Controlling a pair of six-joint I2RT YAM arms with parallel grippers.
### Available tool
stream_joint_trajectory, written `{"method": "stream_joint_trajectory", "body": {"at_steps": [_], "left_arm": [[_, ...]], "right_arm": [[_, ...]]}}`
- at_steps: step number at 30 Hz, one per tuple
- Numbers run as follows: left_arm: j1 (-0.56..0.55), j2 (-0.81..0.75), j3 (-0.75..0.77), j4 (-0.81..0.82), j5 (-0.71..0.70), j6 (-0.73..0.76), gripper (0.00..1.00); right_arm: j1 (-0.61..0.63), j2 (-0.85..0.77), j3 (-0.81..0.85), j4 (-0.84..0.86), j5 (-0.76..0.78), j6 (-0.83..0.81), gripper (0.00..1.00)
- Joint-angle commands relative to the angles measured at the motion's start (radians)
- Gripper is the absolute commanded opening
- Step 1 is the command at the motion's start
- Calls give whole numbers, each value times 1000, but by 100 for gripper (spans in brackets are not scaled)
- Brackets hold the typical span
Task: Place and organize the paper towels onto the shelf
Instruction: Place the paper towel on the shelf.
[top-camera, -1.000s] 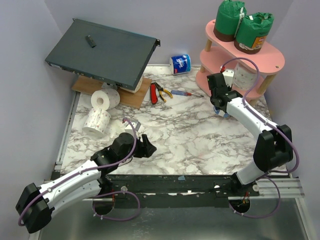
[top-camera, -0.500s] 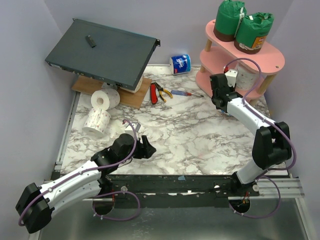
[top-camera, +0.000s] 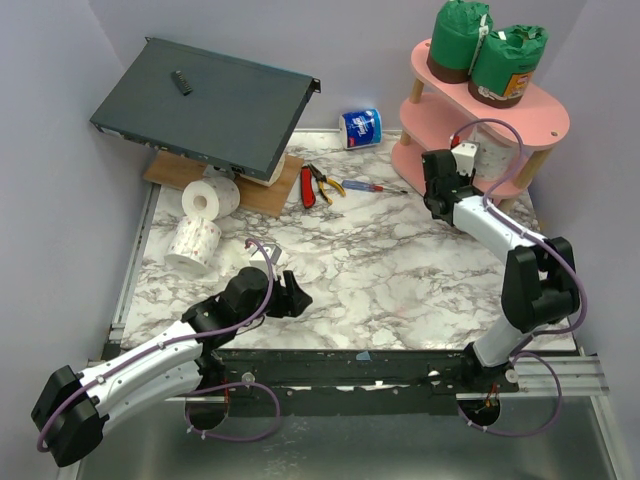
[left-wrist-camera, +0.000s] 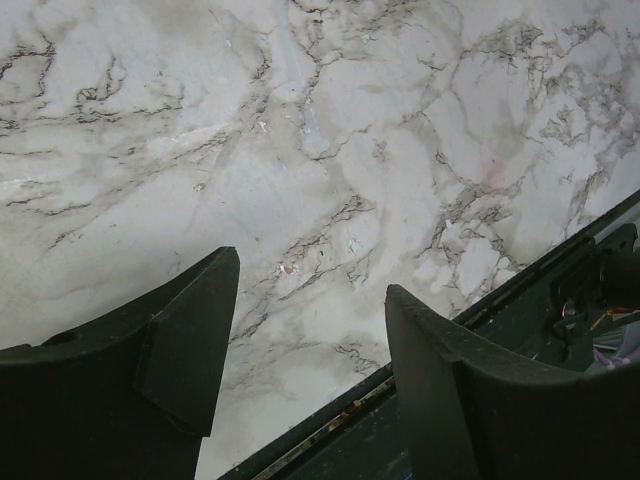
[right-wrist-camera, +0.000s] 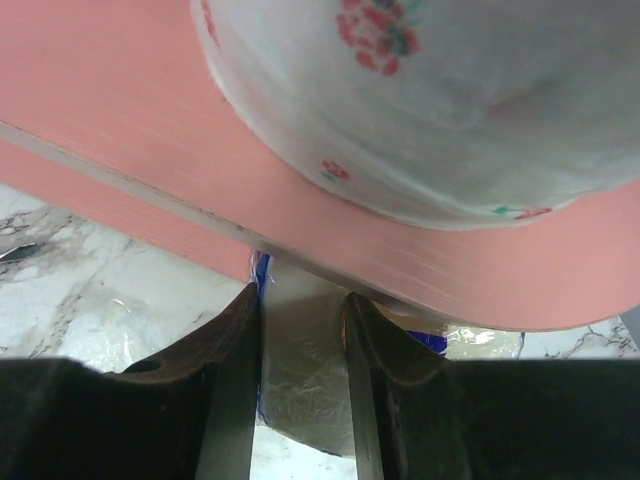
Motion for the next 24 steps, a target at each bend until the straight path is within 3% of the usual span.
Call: {"method": "stream_joint_trajectory", "body": {"at_steps": [1,11,24], "left_arm": [[3,-15,-9,-1,-9,20,64],[2,-27,-5,-17,-17,36,64],[4,-32,-12,-12,-17,31,64]], "right_arm": [[-8,27,-3,44,59,-6,35],[-27,50,-13,53,82,4,33],[-33,-40,-38,129,105,10,31]]}}
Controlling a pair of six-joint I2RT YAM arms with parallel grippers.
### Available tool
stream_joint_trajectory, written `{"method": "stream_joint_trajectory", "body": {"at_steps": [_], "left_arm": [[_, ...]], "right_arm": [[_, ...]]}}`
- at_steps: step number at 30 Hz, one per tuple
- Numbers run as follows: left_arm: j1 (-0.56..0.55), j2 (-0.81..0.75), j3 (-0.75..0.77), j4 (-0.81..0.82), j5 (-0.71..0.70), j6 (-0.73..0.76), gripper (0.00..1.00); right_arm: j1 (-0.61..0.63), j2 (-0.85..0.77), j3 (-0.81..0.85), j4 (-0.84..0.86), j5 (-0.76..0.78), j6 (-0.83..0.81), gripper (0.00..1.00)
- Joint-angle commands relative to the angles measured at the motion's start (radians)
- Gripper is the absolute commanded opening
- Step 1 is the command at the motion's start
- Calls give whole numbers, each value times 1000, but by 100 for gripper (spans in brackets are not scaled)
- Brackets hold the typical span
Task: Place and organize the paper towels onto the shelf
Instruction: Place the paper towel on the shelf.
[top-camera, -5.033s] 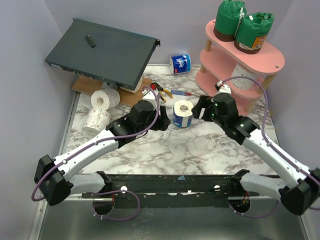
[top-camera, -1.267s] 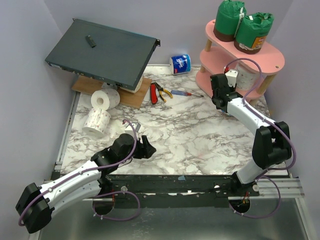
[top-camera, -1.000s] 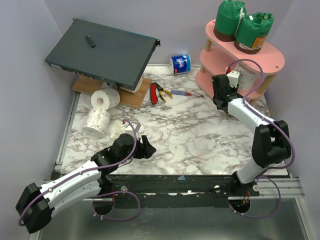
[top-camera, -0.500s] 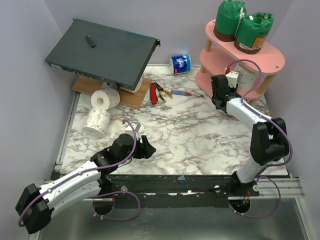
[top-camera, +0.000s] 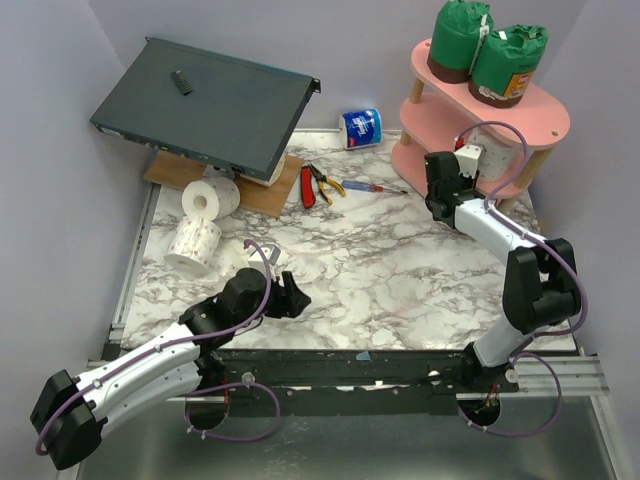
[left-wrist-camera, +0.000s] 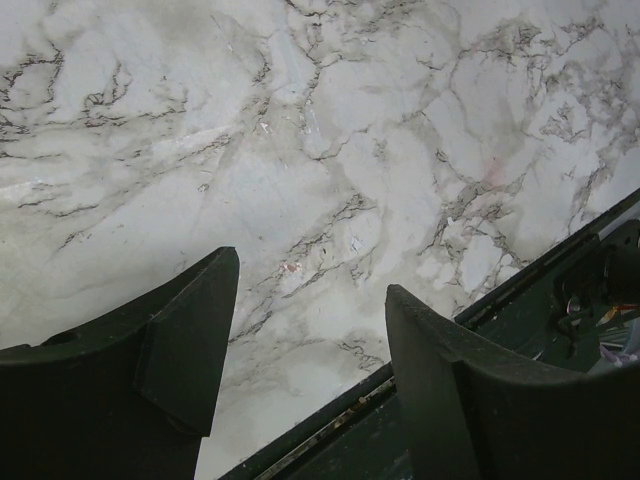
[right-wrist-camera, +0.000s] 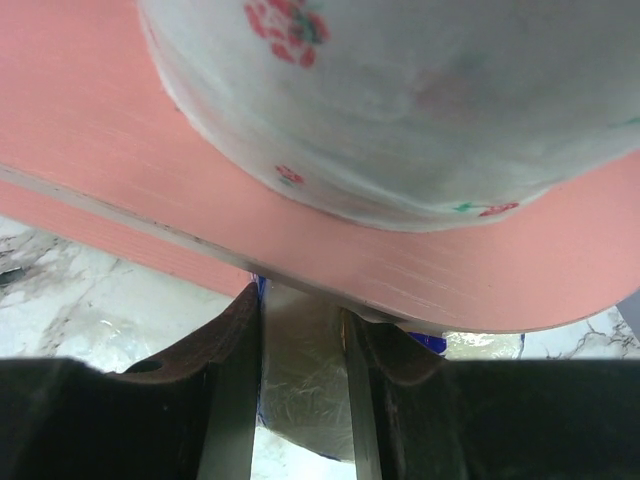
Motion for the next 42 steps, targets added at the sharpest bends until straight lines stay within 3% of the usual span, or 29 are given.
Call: {"method": "stream_joint_trajectory", "body": {"at_steps": [1,9,23,33,42], "left_arm": [[4,0,-13,8,-13,7,64],[4,-15,-23,7,-16,1,64],[3,3,-23,20,-3,-1,64],[4,21,-18,44,11,-1,64],[3,176,92,152,103,-2,64]], "right_arm": [[-26,-34,-1,66,77,5,30],[-57,4,-10,76,48,34,31],[-57,-26,-20,39,26,80,57],[-57,-72,3,11,2,80,61],[-57,-86,18,-15,-17,91,62]]}}
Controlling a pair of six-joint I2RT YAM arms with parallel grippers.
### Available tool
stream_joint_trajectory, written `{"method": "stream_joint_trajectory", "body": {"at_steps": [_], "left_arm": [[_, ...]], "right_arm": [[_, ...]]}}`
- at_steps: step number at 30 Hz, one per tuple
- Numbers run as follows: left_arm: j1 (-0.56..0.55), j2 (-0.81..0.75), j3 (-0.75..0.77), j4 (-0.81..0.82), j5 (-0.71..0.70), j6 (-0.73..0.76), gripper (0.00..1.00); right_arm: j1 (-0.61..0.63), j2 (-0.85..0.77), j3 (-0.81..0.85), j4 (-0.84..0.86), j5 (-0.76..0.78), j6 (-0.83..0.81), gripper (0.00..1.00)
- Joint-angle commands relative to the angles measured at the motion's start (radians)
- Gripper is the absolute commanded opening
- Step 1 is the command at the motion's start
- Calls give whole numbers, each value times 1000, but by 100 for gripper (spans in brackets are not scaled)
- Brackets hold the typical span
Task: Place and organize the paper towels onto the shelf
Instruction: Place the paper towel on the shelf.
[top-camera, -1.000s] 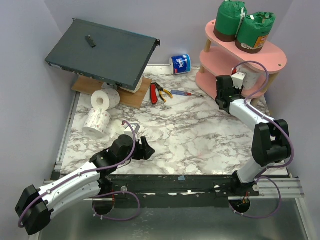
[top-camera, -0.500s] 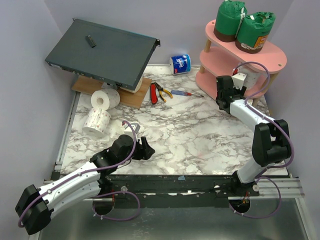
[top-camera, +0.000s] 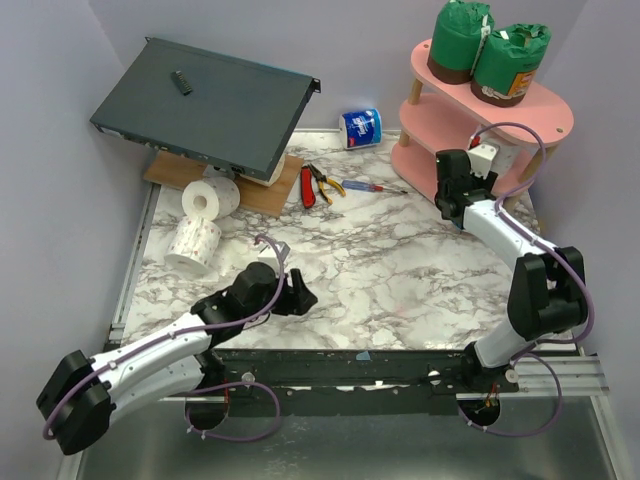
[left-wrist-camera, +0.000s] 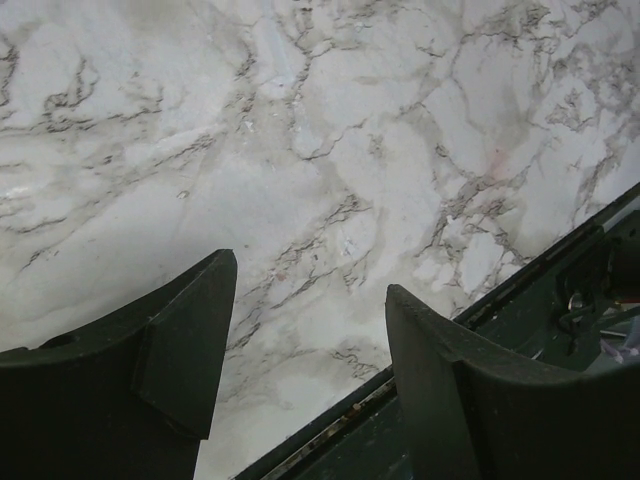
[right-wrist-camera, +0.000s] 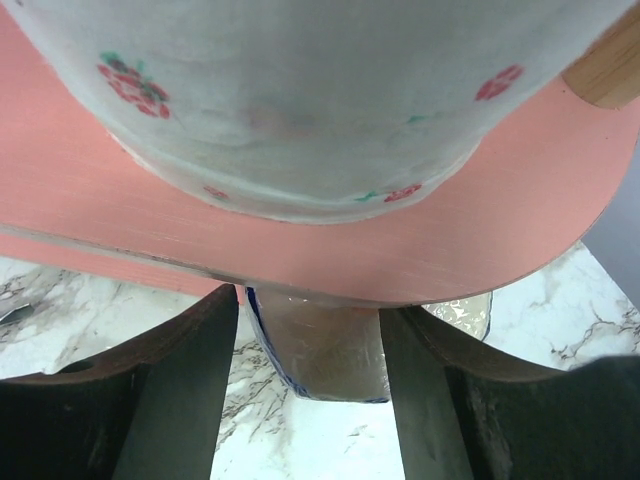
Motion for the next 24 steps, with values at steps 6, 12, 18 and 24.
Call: {"method": "stream_joint_trajectory", "body": {"at_steps": [6,12,18,24], "left_arm": [[3,130,117,140,109,-9,64],[2,144,105,148,117,-22,64],[2,119,91,139,102,-26,64],[1,110,83,124,94,-31,64]], "right_arm": [[-11,-132,11,-28,-65,26,64],[-10,-233,-3,-68,-120,62,66],[-10,-525,-291,171,-304,169,69],[-10,-591,-427,172,-312,259,77]]}}
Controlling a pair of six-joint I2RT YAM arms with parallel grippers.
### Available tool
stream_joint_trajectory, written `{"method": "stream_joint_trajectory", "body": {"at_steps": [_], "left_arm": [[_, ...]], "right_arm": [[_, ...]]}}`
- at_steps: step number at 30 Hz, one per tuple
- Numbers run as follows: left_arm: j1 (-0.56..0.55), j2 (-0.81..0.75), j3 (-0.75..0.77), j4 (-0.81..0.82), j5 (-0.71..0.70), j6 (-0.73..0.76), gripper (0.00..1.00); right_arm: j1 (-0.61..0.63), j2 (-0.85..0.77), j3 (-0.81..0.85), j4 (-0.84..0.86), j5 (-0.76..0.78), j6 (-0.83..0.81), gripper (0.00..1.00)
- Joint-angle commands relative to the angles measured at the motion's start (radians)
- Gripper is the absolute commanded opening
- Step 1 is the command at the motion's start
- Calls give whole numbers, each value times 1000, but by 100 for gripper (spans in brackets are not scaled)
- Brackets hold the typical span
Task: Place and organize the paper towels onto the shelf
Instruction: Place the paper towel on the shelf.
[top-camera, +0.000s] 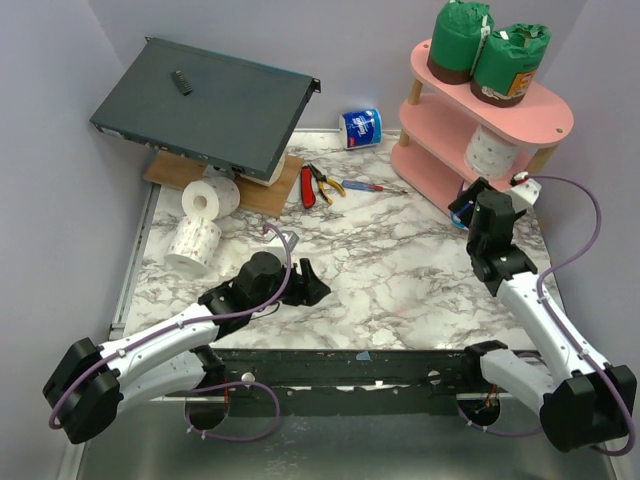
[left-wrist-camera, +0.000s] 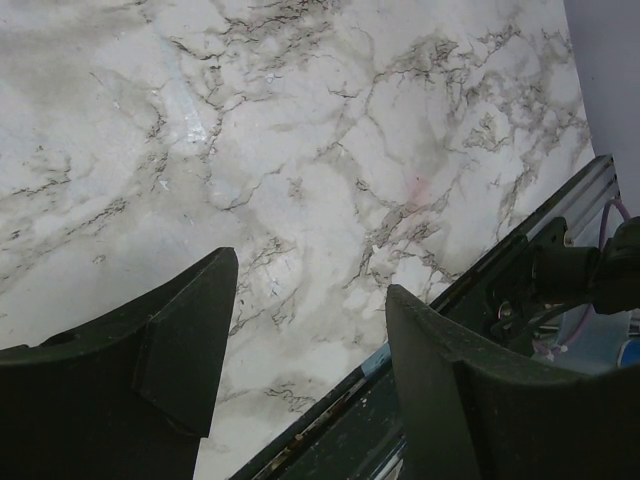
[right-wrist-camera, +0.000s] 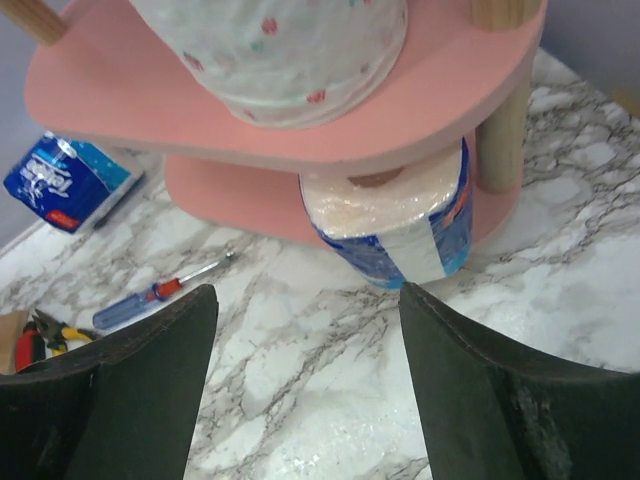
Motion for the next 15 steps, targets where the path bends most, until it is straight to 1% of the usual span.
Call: {"method": "stream_joint_trajectory", "body": {"at_steps": [1,4,5,6,10,15], "left_arm": [[1,-19,-14,7,4,-11,64],[0,-23,-17,3,4,-17,64],[0,-25,-15,-1,3,-19,64],[0,-29,-15,-7,1,-18,64],[1,-42,-14,-26,-12,-18,64],[1,-42,-12,-55,-17,-18,64]], "right_arm": [[-7,11,-80,35,-53,103,78],[-8,-10,-181,95,-55,141,84],[-7,-16,-211,120,-45,152,88],[-7,-16,-228,122,-25,172,99],[-8,8,-276,123,59,214,100],[-7,81,-300,146,155,264,100]]}}
